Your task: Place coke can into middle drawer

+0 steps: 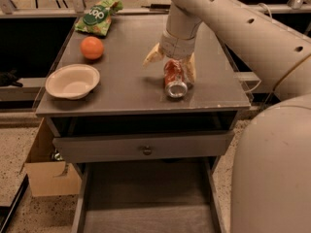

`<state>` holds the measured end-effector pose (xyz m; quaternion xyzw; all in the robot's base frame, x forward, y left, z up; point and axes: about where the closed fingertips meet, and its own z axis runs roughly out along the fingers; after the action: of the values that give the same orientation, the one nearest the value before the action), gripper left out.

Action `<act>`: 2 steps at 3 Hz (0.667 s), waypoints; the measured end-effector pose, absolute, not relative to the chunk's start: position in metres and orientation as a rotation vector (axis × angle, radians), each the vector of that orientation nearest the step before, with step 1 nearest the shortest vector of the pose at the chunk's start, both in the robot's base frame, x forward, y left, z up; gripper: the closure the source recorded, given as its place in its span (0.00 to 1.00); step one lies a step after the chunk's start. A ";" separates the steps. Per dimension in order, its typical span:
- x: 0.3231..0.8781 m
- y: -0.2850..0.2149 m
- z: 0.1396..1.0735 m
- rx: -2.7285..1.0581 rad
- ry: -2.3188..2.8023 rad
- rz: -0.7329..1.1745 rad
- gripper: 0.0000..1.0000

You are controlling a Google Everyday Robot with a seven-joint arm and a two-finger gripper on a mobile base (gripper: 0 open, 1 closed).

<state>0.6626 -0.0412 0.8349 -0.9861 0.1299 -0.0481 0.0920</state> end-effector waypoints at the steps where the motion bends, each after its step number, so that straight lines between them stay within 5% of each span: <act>1: 0.663 -0.041 0.835 -2.928 0.386 -0.143 0.34; 2: 0.663 -0.041 0.835 -2.928 0.386 -0.143 0.65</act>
Offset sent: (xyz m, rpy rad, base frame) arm 0.0000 0.0000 0.0000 0.0000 0.0000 0.0000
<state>0.6627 -0.0412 0.8349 -0.9861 0.1299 -0.0481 0.0921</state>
